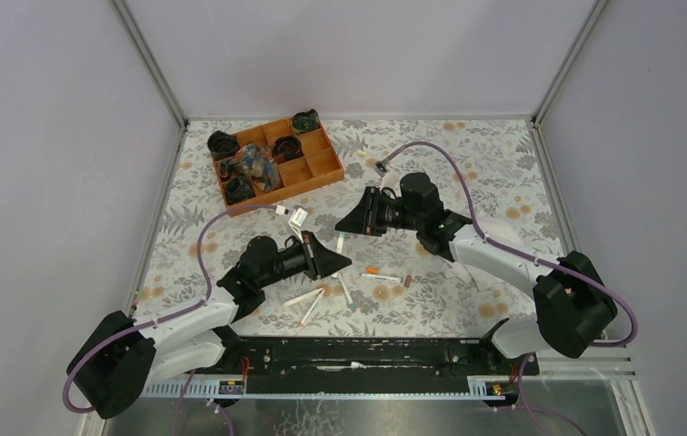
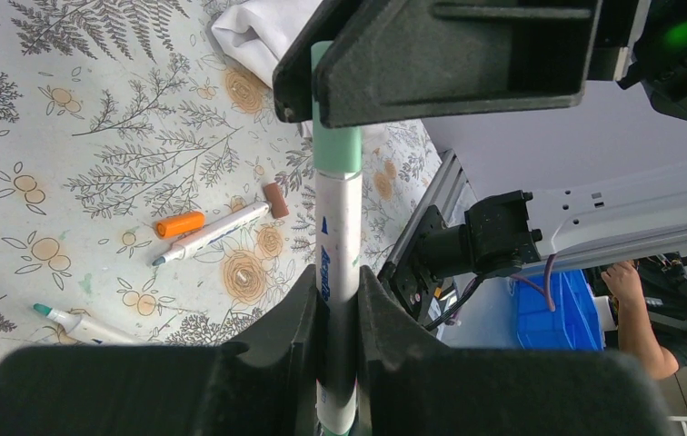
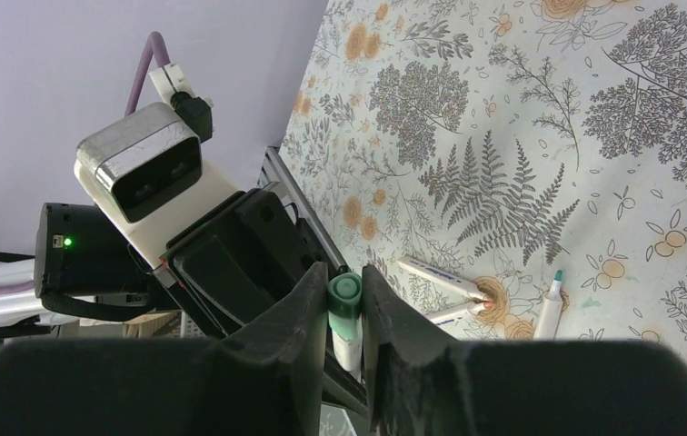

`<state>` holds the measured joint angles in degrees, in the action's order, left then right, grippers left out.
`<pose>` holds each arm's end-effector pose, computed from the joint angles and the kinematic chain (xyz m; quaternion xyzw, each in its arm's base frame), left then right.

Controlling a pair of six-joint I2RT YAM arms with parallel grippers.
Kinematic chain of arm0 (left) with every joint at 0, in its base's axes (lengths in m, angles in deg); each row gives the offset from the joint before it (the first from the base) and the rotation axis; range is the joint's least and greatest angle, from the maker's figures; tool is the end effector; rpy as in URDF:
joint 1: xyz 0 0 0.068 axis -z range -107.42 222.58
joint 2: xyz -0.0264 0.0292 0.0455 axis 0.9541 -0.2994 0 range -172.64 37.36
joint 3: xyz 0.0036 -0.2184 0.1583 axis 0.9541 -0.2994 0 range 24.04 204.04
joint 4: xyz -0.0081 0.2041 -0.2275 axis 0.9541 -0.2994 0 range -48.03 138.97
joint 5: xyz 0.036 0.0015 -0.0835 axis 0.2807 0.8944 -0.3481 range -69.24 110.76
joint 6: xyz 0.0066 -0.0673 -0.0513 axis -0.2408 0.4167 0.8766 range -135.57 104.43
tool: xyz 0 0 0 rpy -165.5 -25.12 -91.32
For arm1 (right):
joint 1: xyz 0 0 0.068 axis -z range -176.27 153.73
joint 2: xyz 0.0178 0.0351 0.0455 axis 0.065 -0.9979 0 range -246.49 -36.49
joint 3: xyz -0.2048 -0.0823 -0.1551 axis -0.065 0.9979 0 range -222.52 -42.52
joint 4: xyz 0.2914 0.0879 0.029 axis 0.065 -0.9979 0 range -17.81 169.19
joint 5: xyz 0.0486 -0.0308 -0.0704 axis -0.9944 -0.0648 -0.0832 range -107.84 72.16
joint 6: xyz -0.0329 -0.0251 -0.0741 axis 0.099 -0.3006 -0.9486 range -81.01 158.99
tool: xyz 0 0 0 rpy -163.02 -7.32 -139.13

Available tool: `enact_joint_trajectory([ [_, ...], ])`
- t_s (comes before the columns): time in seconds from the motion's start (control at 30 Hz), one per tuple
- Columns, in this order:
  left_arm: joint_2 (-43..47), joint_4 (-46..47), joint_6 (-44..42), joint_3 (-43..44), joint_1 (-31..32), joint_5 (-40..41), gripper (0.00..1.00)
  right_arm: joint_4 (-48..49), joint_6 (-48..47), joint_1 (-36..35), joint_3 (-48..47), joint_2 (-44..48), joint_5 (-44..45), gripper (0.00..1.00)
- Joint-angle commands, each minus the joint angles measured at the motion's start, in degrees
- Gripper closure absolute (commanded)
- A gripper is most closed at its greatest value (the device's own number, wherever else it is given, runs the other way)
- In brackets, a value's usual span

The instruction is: Insert the pens into the pen caps

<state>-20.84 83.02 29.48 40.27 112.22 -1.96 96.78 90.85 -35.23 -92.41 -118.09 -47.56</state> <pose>0.1981 -0.2015 0.1650 0.0943 0.7447 -0.5435 0.3756 0.2850 0.2779 0.2353 -0.0710 0.7752 0.5652 0.2731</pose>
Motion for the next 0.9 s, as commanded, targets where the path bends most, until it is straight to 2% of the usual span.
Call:
enact_joint_trajectory([
  [0.0,1.1,3.5,-1.0,-0.3,-0.2,-0.6,1.00,3.0,0.1,0.2,-2.0,-0.1,-2.2,0.79],
  [0.3,1.7,-0.1,-1.1,1.4,-0.2,0.8,1.00,1.9,-0.3,0.2,-1.8,0.3,-3.0,1.00],
  [0.57,1.4,-11.2,-5.6,6.0,-0.2,4.4,1.00,-8.0,-4.2,0.1,-4.5,0.6,-1.8,1.00],
  [0.87,-1.0,-14.9,-9.3,9.2,-0.2,4.6,1.00,-13.7,-5.2,-0.5,-5.9,0.1,-0.5,1.00],
])
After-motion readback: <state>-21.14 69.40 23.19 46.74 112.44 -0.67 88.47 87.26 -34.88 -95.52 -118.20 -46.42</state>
